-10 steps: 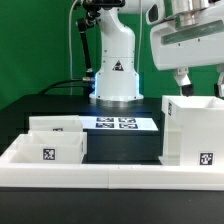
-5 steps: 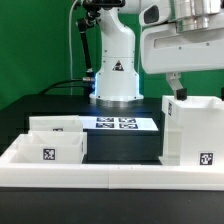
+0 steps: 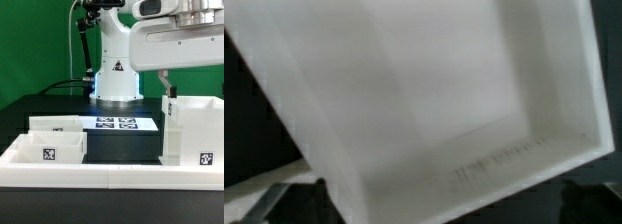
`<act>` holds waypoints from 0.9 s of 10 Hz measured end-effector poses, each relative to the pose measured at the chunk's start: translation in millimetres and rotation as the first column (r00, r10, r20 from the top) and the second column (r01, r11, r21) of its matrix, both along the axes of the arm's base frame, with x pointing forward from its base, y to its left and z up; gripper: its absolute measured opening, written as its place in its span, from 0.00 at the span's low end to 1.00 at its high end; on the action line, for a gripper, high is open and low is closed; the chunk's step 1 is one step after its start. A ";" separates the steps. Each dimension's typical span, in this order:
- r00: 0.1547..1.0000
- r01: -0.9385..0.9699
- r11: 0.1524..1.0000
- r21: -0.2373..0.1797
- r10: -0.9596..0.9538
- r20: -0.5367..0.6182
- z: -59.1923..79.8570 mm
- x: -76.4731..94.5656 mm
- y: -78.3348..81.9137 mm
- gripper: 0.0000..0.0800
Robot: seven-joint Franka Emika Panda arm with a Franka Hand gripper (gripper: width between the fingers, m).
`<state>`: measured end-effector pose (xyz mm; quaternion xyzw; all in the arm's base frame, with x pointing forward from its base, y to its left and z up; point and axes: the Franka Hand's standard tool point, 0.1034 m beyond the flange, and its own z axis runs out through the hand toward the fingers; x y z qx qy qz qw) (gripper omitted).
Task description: Assemble drawer
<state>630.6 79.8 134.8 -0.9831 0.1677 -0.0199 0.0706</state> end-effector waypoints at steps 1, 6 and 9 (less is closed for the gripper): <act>1.000 -0.007 1.000 -0.001 0.007 0.001 -0.3 -0.2 -1.1 0.81; 0.972 -0.227 0.973 -0.039 0.229 0.057 -6.5 -24.3 -87.1 0.81; 0.972 -0.228 0.973 -0.044 0.230 0.047 -15.8 -27.6 -118.9 0.81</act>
Offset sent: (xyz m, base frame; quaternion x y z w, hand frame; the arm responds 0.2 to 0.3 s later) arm -0.0357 -0.0577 -0.0012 0.0264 0.0177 -0.0679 0.9972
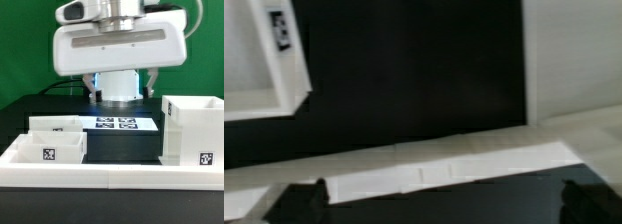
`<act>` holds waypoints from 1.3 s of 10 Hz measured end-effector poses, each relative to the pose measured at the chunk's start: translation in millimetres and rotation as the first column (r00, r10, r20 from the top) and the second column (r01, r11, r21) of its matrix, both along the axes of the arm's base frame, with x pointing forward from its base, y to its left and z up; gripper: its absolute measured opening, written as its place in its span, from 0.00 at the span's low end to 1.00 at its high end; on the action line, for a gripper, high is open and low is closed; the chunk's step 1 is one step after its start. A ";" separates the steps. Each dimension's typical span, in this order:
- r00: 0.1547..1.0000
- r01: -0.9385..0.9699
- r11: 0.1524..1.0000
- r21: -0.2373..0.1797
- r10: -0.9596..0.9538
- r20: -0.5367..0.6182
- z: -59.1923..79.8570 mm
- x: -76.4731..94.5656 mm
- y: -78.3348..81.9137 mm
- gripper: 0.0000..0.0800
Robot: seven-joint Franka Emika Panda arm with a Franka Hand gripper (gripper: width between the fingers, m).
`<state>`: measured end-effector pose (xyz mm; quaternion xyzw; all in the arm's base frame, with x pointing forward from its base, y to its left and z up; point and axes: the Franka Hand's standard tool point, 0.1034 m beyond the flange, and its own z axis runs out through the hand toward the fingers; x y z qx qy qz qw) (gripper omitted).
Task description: Assemble drawer
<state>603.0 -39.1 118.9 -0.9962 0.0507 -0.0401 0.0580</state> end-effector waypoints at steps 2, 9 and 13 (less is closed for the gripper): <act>1.000 -0.003 1.000 0.000 0.003 -0.001 -0.8 -0.3 0.6 0.81; 0.999 -0.023 0.997 -0.074 0.025 0.023 -43.9 -33.4 -56.4 0.81; 0.998 -0.025 0.995 -0.097 0.030 0.049 -56.2 -32.0 -59.9 0.81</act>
Offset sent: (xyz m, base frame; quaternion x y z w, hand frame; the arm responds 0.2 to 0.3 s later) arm 0.0000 0.0000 0.0000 0.0000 0.0000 0.0000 1.0000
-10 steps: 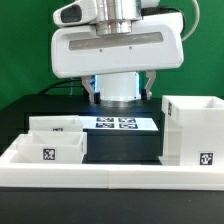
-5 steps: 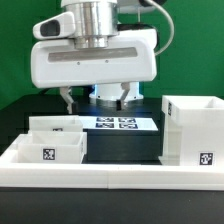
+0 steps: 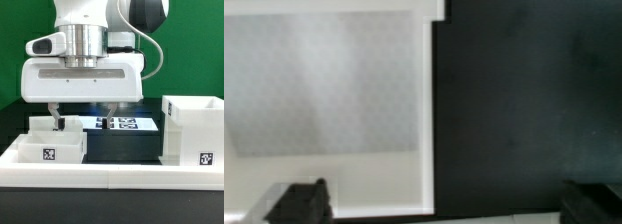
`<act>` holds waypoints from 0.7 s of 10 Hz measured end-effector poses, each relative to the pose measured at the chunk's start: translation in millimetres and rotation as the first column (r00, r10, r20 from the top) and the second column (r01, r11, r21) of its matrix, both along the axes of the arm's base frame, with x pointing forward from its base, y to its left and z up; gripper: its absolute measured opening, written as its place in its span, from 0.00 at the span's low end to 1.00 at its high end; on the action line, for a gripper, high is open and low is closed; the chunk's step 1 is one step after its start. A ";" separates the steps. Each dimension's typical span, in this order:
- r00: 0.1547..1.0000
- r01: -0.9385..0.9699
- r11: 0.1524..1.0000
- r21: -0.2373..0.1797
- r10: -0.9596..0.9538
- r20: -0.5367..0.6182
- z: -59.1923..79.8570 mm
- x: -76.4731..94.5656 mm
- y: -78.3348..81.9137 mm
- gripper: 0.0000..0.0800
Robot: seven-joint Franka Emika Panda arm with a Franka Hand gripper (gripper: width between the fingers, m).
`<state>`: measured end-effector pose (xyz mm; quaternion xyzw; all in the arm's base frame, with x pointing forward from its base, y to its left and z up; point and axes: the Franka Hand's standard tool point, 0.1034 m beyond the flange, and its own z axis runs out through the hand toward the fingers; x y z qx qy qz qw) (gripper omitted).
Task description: Assemble drawer
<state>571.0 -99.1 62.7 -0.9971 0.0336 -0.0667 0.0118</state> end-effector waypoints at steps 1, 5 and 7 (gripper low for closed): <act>1.000 0.000 1.000 0.000 0.000 -0.001 -0.6 -0.3 0.1 0.81; 0.999 -0.017 1.000 0.005 0.017 -0.032 -10.8 -9.0 -9.0 0.81; 0.999 -0.017 1.000 0.002 0.017 -0.037 -19.0 -12.7 -9.2 0.81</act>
Offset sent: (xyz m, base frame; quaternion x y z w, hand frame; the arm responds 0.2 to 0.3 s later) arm -0.0145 -0.0134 -0.0149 0.0183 -0.0101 -0.0183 0.9996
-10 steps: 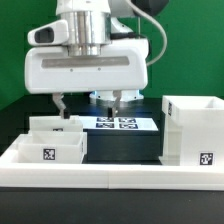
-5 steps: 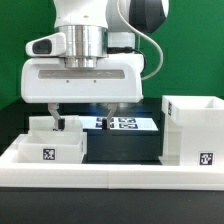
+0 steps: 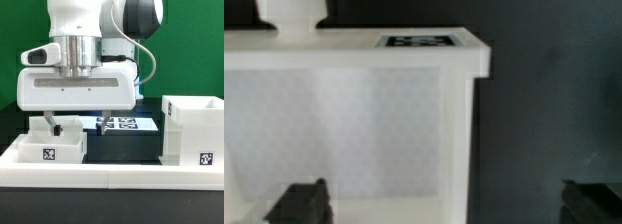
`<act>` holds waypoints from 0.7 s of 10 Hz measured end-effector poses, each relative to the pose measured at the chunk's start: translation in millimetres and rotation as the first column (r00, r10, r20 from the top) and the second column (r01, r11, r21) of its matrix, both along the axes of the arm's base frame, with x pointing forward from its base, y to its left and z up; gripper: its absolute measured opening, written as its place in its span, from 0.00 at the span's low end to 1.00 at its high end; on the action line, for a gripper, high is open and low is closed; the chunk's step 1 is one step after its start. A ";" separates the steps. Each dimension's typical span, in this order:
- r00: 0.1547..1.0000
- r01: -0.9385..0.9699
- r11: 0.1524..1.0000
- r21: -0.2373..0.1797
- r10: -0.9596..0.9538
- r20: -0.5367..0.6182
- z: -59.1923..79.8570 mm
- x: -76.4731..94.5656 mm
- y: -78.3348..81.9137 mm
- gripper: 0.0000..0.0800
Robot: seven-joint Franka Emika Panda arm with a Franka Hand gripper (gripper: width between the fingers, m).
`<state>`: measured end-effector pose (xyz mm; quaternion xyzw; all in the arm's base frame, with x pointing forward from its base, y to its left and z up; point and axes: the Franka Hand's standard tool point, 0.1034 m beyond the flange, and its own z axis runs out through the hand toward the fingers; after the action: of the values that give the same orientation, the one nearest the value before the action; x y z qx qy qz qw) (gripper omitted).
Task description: Assemble drawer
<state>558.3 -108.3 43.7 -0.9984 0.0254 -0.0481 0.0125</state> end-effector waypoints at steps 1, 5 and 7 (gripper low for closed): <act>1.000 0.000 1.000 -0.001 0.000 -0.002 -3.8 -1.2 -0.2 0.81; 1.000 -0.004 1.000 0.008 0.004 -0.026 -6.6 -4.0 3.7 0.81; 0.995 -0.008 0.999 0.042 0.012 -0.098 -11.9 -4.8 8.2 0.81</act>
Offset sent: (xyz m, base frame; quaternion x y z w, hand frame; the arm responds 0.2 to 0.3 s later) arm 0.0000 0.0000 0.0000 0.0000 -0.0650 0.0000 0.9979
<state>553.6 -100.2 31.8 -0.9992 0.0221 0.0019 0.0323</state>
